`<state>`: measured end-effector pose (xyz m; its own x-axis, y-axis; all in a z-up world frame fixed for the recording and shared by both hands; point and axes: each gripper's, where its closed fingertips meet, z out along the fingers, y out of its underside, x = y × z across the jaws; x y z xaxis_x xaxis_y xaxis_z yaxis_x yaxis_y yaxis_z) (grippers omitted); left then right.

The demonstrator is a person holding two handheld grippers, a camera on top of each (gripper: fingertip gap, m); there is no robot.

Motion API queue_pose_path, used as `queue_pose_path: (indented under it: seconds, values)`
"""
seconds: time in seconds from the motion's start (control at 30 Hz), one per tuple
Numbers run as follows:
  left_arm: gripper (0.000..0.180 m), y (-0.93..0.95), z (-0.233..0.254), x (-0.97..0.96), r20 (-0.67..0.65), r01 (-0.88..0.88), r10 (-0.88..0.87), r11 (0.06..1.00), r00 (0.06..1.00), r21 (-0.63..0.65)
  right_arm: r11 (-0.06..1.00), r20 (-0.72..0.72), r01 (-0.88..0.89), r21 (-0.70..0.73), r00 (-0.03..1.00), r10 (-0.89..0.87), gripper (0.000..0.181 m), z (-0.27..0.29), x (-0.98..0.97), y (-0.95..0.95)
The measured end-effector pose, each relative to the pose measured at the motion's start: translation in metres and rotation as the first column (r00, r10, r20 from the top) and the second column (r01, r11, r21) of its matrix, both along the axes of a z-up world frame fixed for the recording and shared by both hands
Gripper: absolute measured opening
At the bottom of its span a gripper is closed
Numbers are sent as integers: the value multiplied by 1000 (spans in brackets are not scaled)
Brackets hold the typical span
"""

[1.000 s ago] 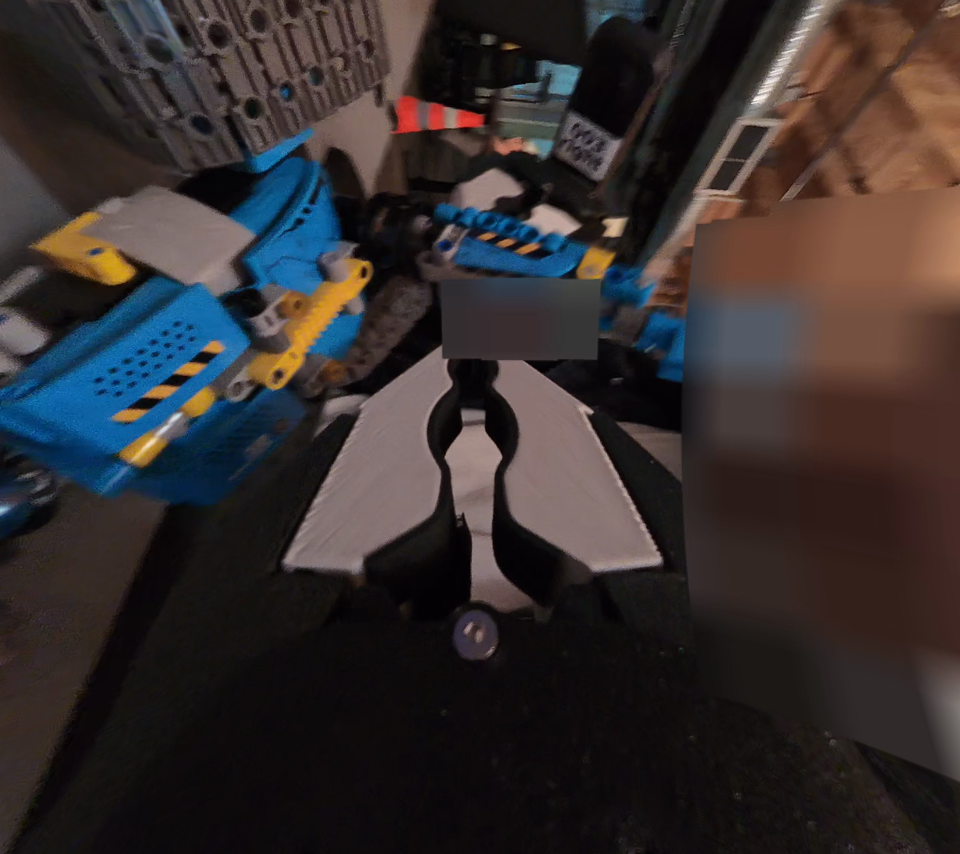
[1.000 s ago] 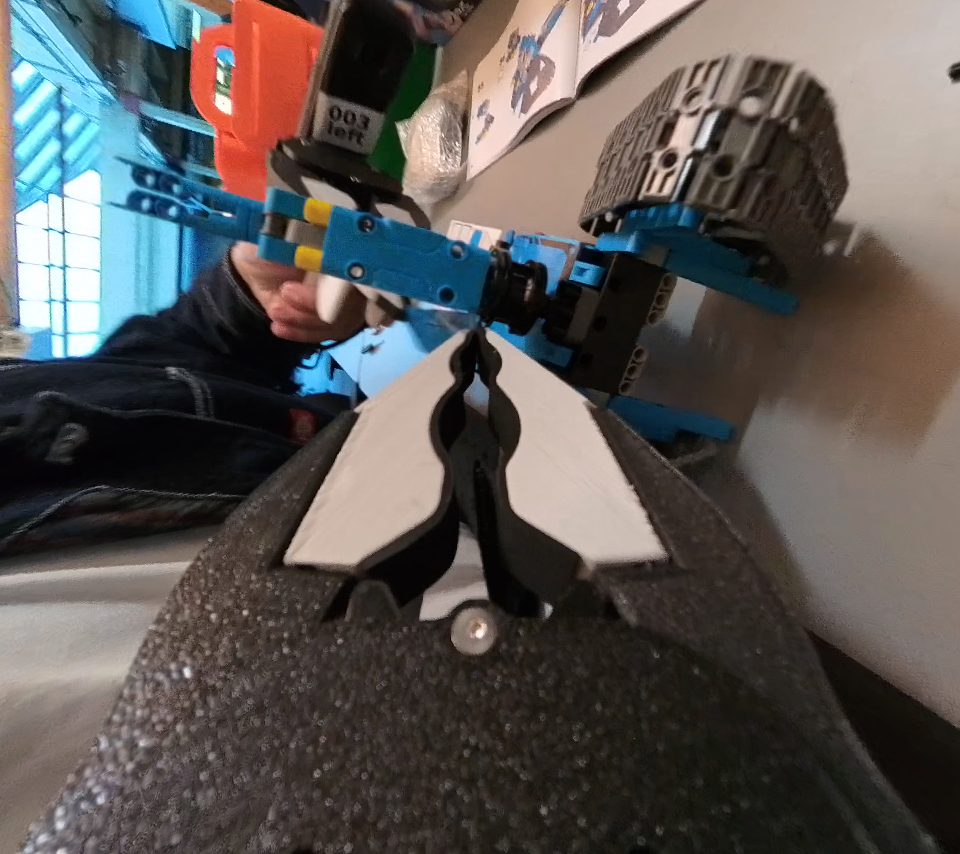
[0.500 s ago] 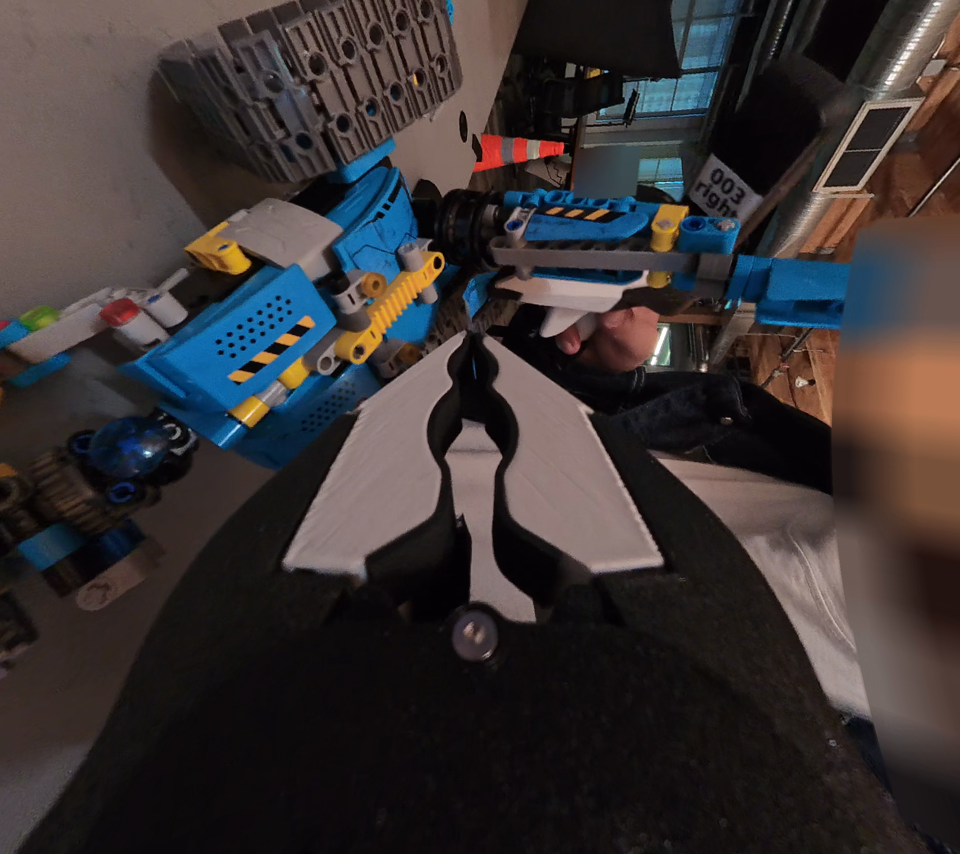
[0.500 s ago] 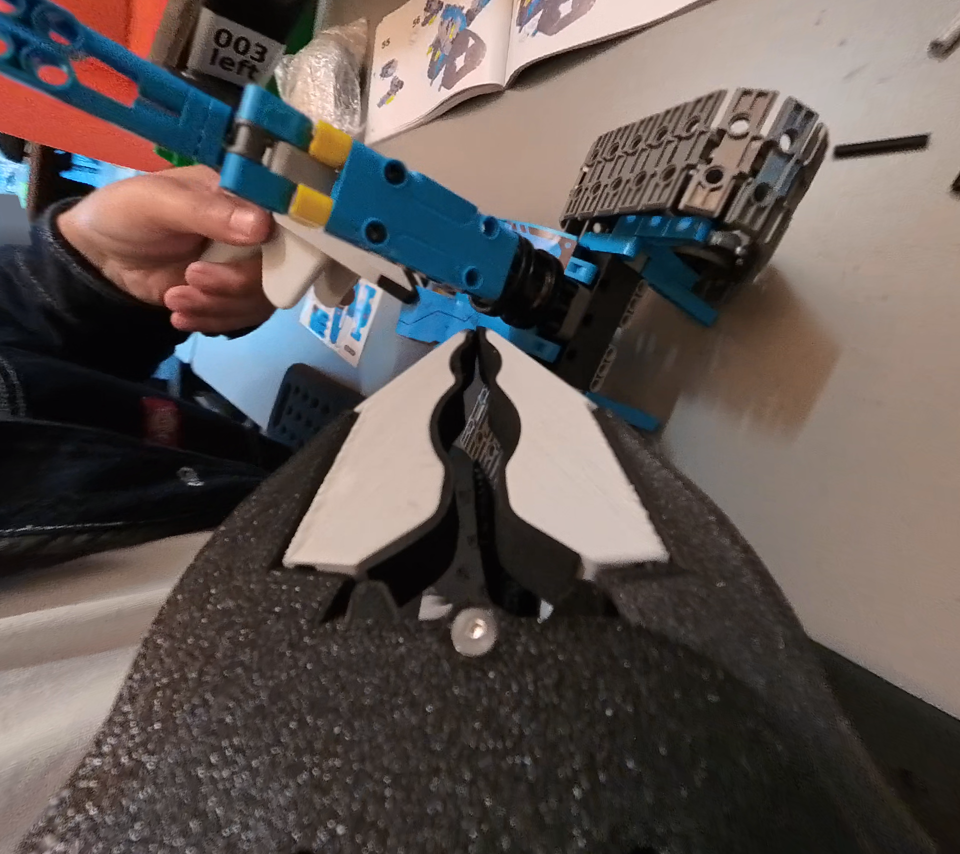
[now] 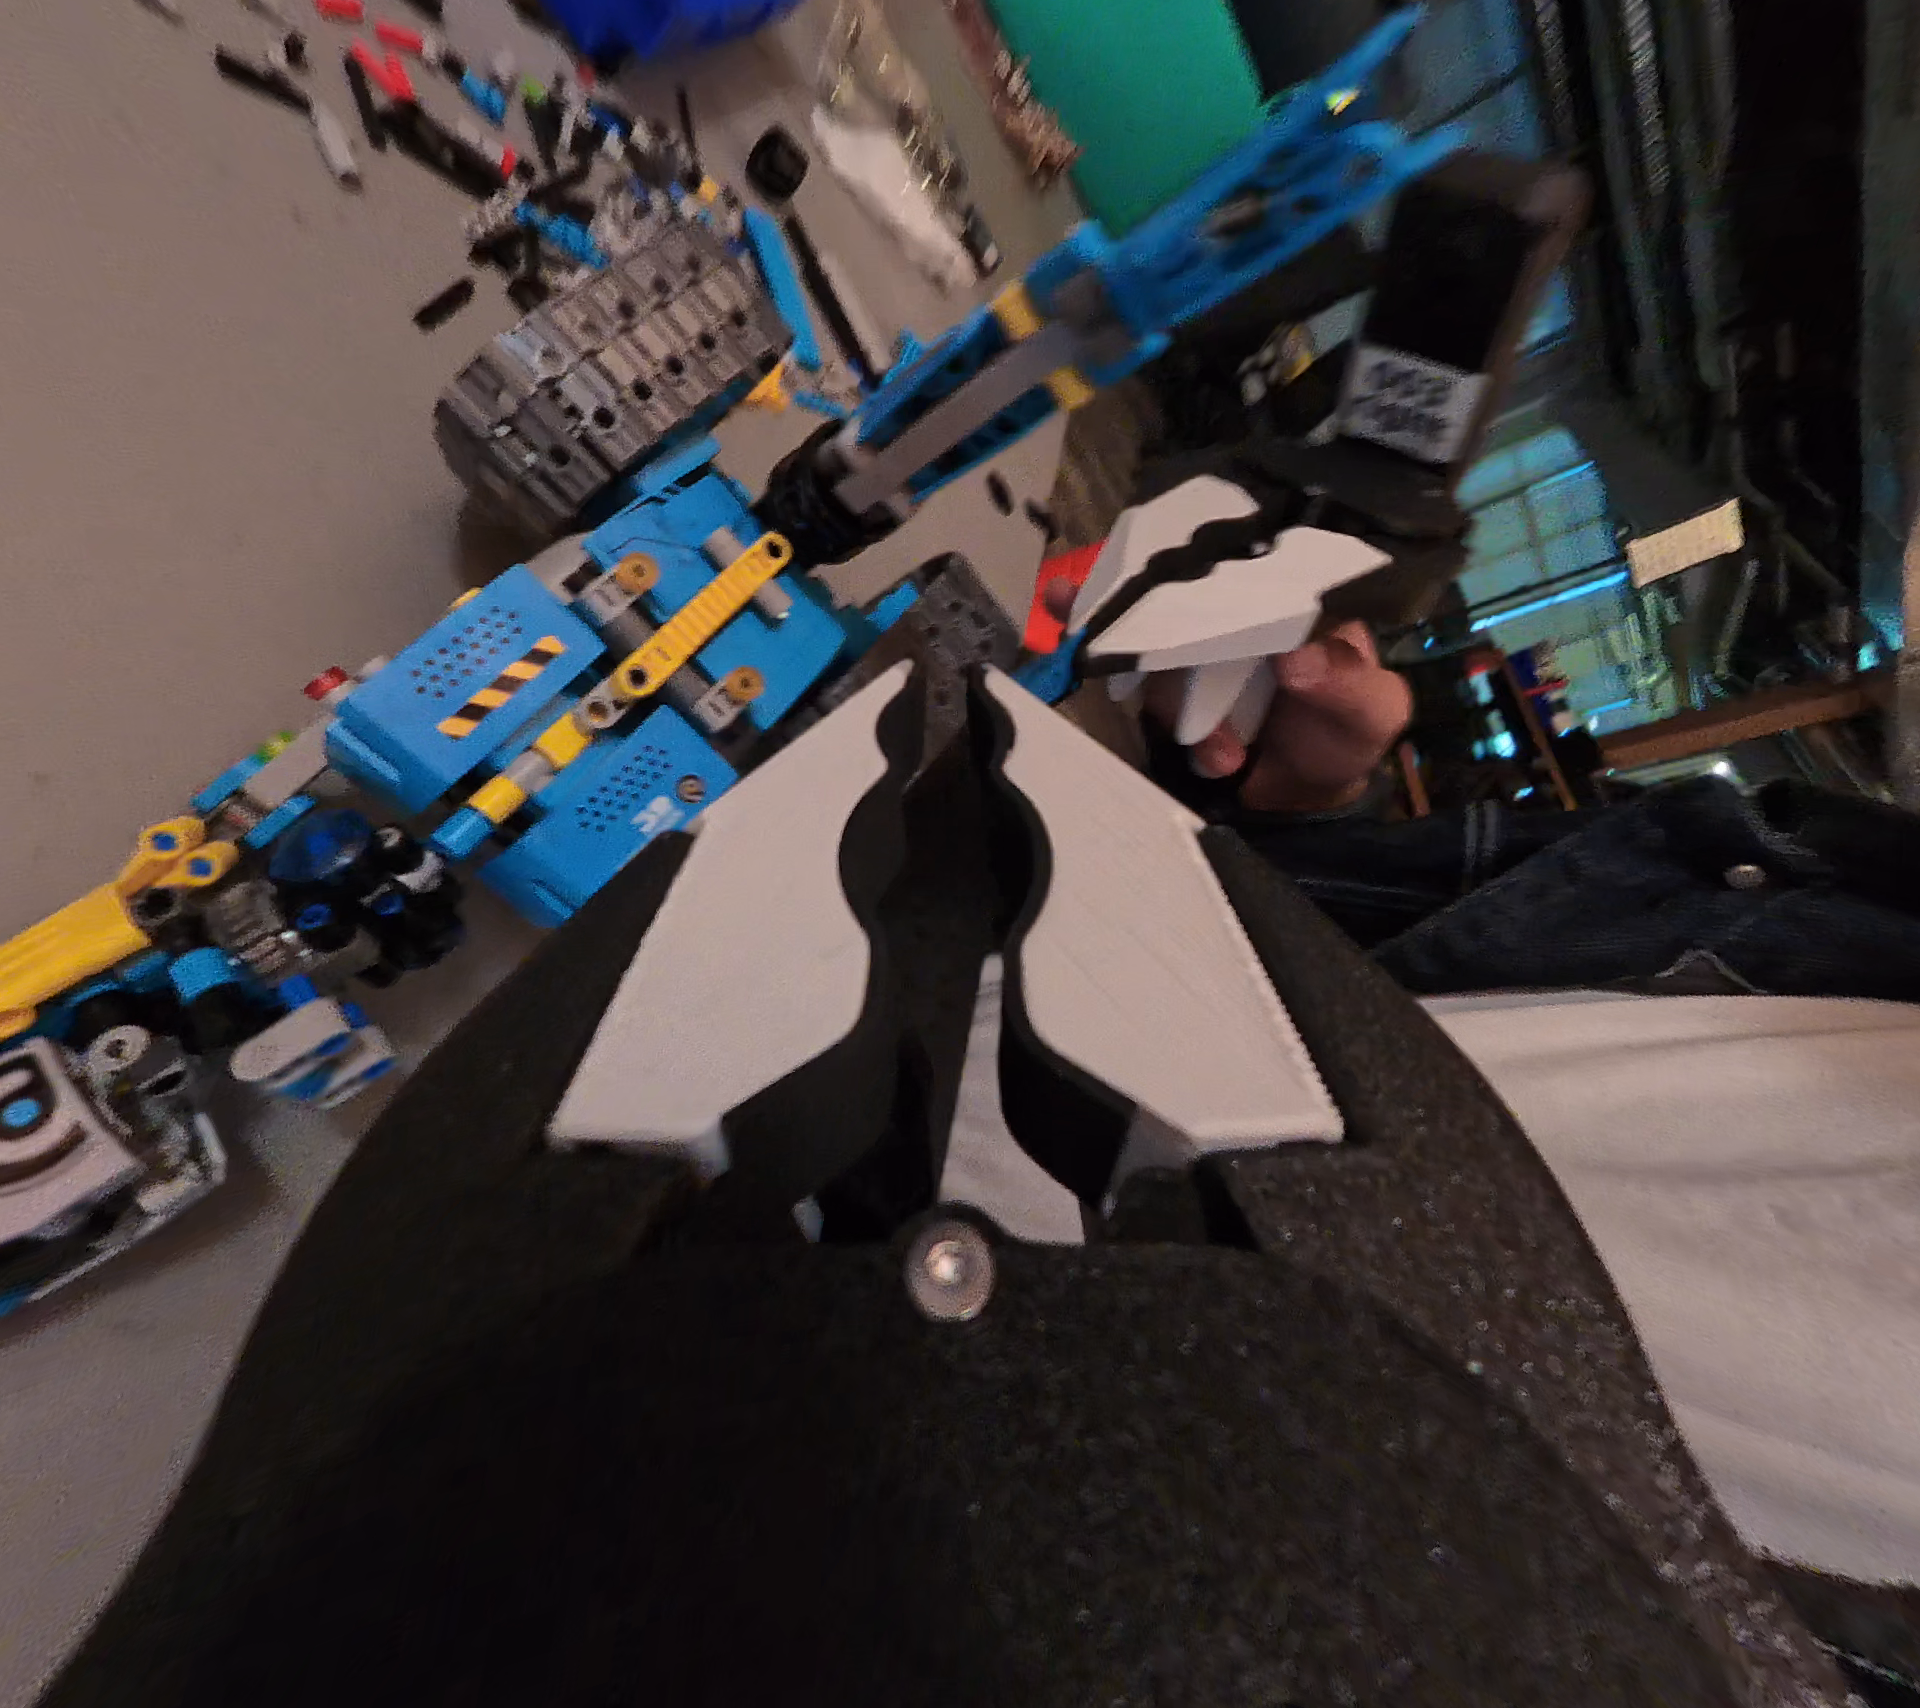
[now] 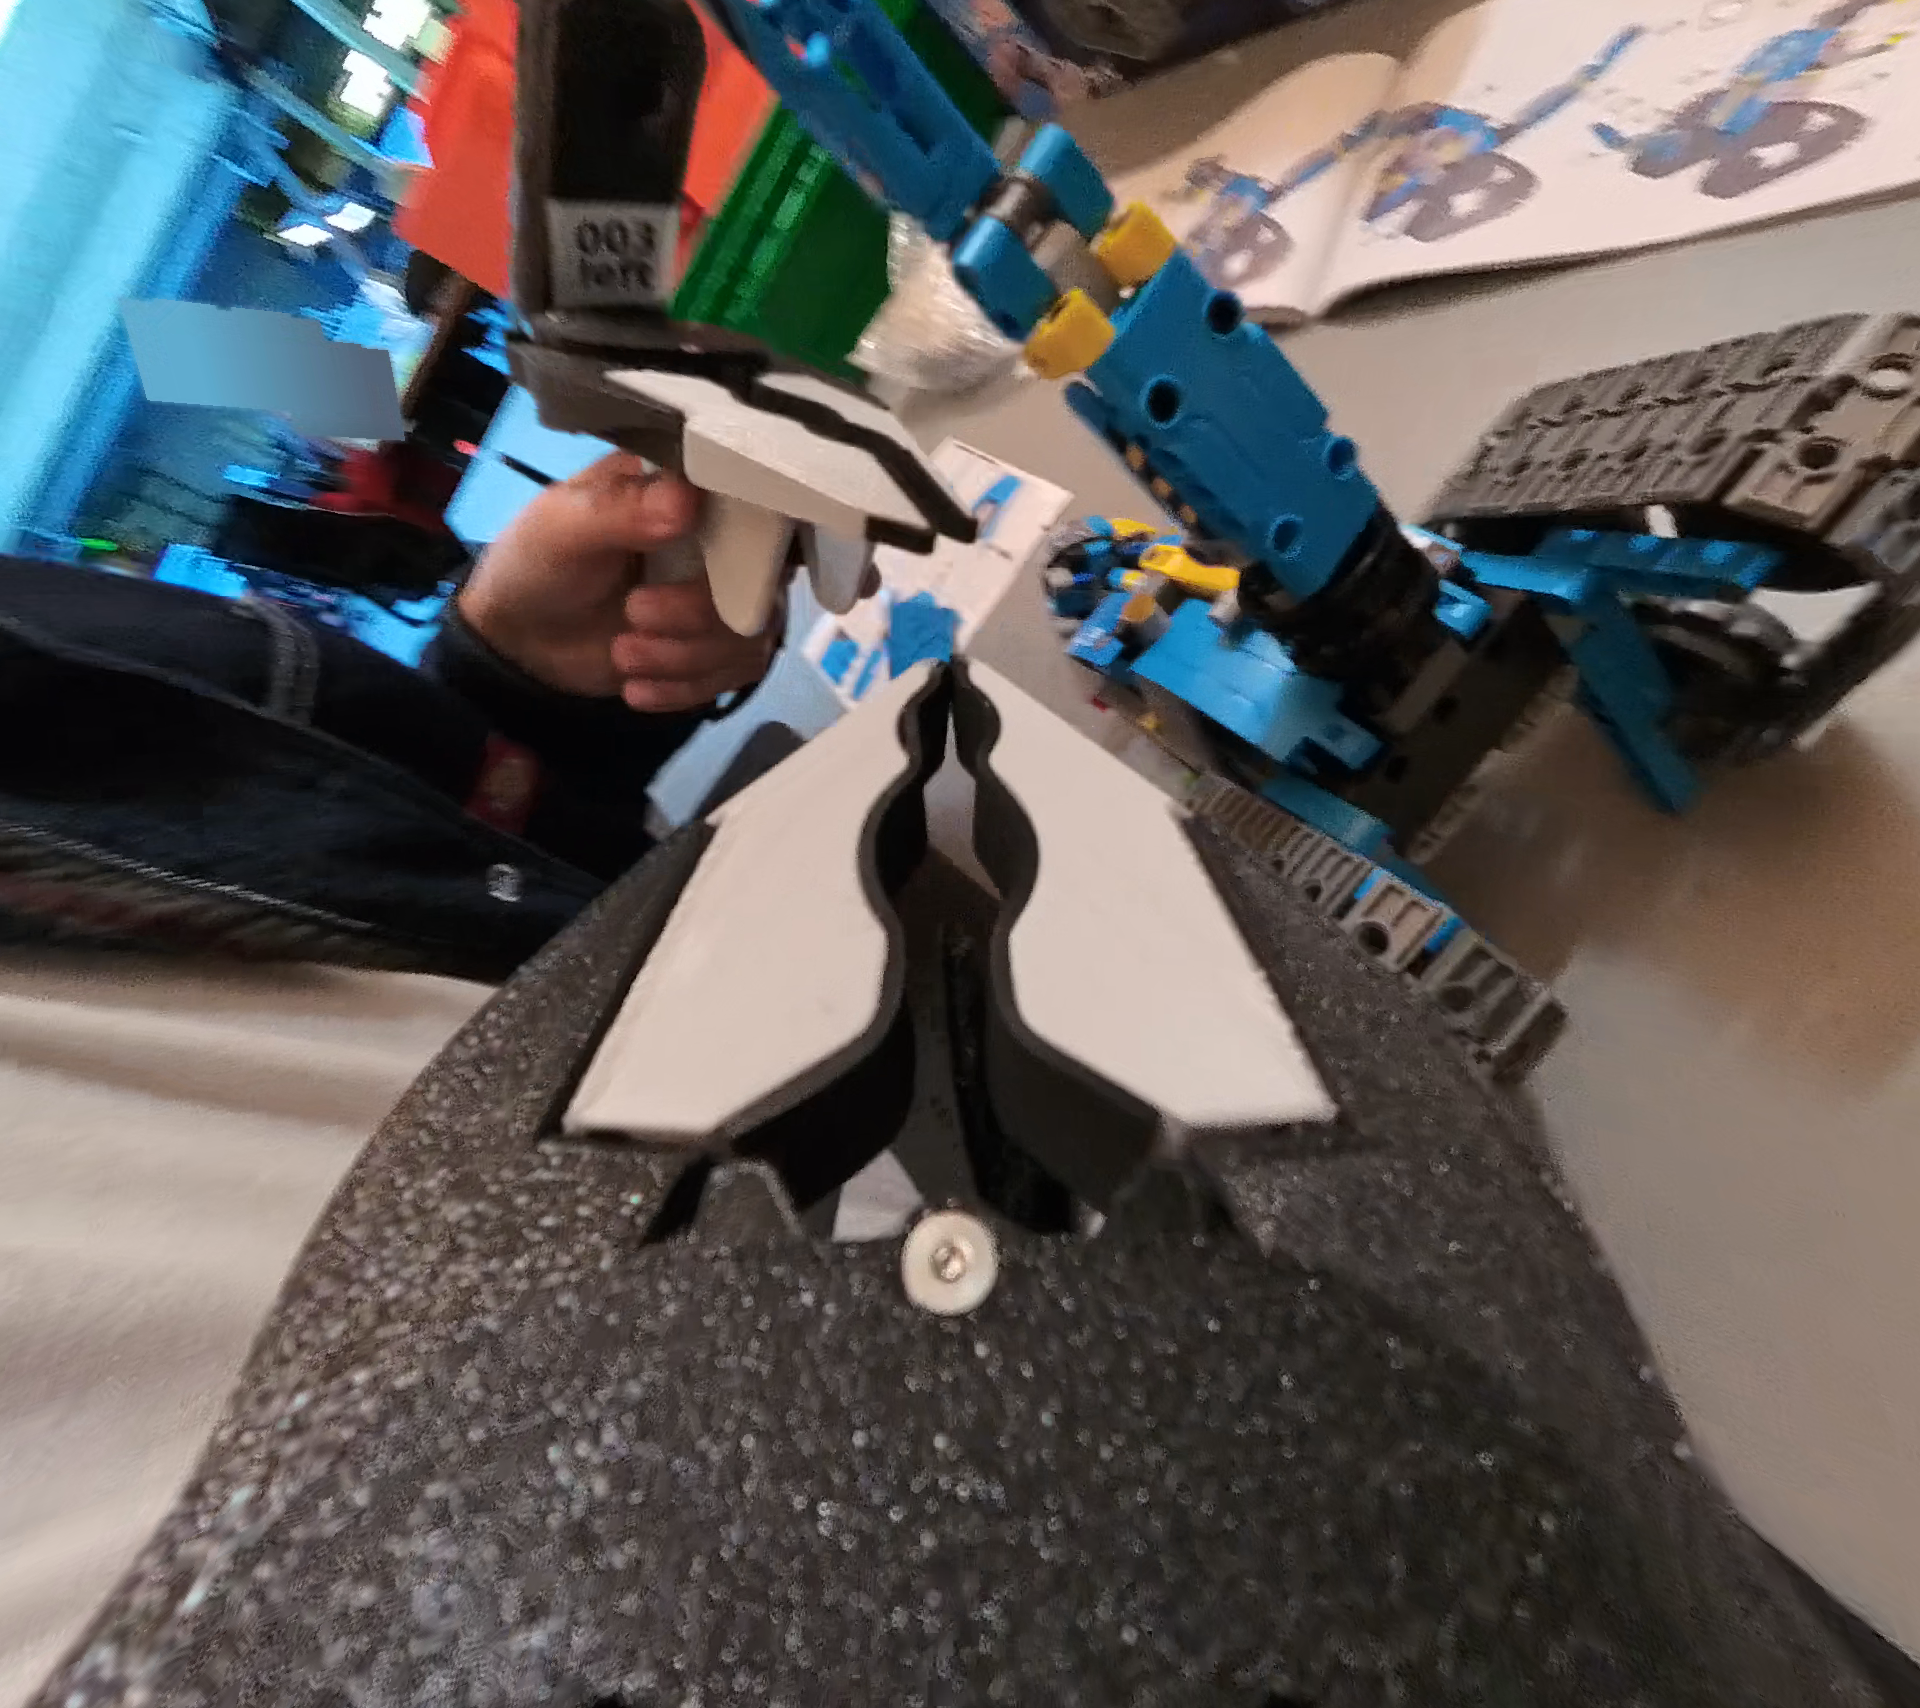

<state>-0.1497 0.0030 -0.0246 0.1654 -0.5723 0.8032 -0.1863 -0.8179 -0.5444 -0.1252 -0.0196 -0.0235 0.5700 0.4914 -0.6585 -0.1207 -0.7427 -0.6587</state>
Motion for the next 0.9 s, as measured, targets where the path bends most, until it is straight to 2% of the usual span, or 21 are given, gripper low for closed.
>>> queue_pose_path:
  seconds: [0.13, 0.23, 0.37, 0.43, 0.47, 0.53, 0.57, 0.6, 0.7, 0.8, 0.9]
  values:
    - [6, -4, 11, -23, 75, -128, 122, 987, 990, 96, 1000, -91, -4, 26, 996, 6, 0, 7, 10, -8]
    - [14, 2, -2, -35, 33, -181, 180, 928, 983, 327, 999, -94, -4, 36, 996, 7, 0, 5, 16, -9]
    - [48, 26, -38, -39, -140, -57, 229, 685, 963, 726, 1000, -71, -4, 2, 998, 4, 0, 7, 21, -5]
    - [69, 31, -50, -33, -174, 13, 216, 591, 961, 807, 1000, -79, 3, 17, 997, -1, 0, 15, 20, -3]
    - [71, 30, -58, -28, -195, 52, 180, 592, 964, 804, 1000, -91, -2, 15, 996, 4, 0, 19, 19, -2]
    - [88, 23, -73, -20, -277, 156, 84, 655, 957, 739, 999, -115, -46, -10, 992, 44, 0, 23, 12, -6]
    - [97, 23, -74, -16, -287, 182, 49, 667, 957, 723, 998, -114, -56, -8, 992, 54, 0, 23, 10, -7]
    - [97, 28, -74, -12, -272, 178, 36, 671, 962, 720, 999, -104, -43, 0, 994, 43, 0, 23, 10, -8]
    - [95, 40, -86, -11, -316, 226, -1, 700, 949, 677, 1000, -109, -2, 22, 994, 4, 0, 22, 12, -17]
    - [73, 33, -84, -7, -294, 256, -67, 694, 953, 673, 1000, -153, -3, 12, 988, 4, 0, 10, 13, -35]
    - [68, 30, -89, -4, -313, 276, -74, 687, 947, 673, 999, -211, -3, -44, 977, -6, 0, -10, 17, -48]
